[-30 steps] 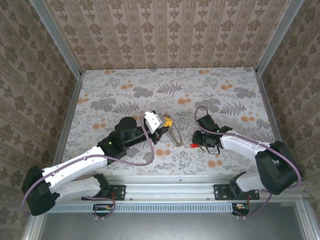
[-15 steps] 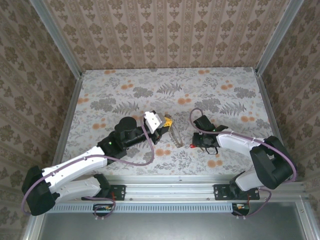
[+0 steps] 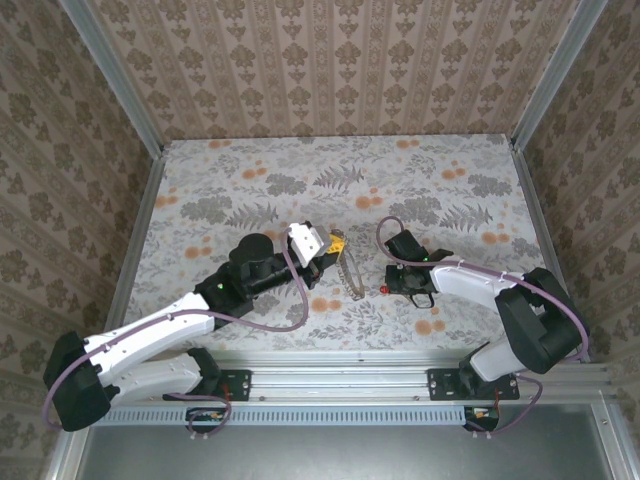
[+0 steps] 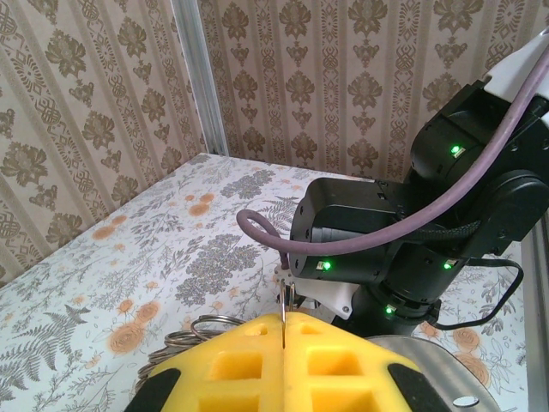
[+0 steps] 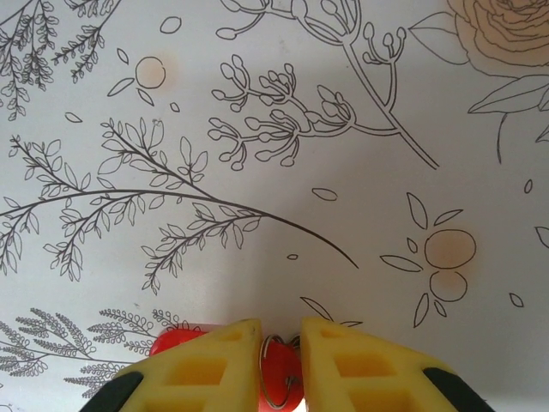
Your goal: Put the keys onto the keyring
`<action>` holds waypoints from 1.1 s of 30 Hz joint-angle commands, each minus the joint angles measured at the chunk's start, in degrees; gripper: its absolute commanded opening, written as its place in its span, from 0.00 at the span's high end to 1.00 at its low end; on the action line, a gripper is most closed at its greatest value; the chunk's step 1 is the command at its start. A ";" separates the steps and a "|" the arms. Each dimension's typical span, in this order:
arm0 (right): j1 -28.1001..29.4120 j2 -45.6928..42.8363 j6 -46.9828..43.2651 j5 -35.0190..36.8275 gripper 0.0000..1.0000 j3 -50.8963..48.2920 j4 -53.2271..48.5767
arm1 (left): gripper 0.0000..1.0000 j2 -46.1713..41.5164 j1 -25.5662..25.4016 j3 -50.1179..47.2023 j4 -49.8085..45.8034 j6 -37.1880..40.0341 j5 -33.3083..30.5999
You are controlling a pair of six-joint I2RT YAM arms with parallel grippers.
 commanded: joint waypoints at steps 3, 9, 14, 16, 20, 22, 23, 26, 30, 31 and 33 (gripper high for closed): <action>0.28 -1.12 -0.32 1.81 0.78 0.34 -2.13 | 1.00 -0.95 -0.20 -0.02 3.05 -0.89 0.26; 0.22 -2.04 -0.23 2.30 0.84 0.09 -2.34 | 1.00 -0.71 -0.25 0.24 3.10 -0.90 0.35; 0.20 -2.20 -0.18 2.16 0.96 0.07 -2.40 | 1.00 -0.69 -0.22 0.24 3.05 -1.03 0.44; 0.21 -2.19 -0.23 2.15 1.00 0.07 -2.40 | 1.00 -0.72 -0.20 0.25 2.97 -1.02 0.44; 0.22 -3.47 -0.42 2.29 1.00 0.07 -2.64 | 1.00 -0.69 -0.20 0.25 2.96 -1.00 0.61; 0.02 -6.11 -0.66 1.78 1.00 0.42 -2.67 | 1.00 -0.69 -0.22 0.39 2.83 -0.88 0.70; -0.09 -7.61 -0.72 1.17 1.00 0.46 -2.24 | 1.00 -0.65 -0.20 0.40 2.64 -0.92 0.78; -0.87 -13.23 -0.45 -1.70 1.00 0.70 -0.21 | 1.00 -0.69 -0.28 0.63 2.11 -0.78 0.75; -2.72 -20.76 0.23 -7.05 1.00 0.43 4.13 | 1.00 -0.78 -0.23 0.77 1.75 -0.78 0.56; -3.33 -22.47 0.30 -8.88 1.00 0.42 5.53 | 1.00 -0.78 -0.26 0.86 1.62 -0.78 0.45; -4.41 -25.38 0.19 -12.95 1.00 0.02 8.89 | 1.00 -0.91 -0.22 1.03 1.14 -0.65 0.35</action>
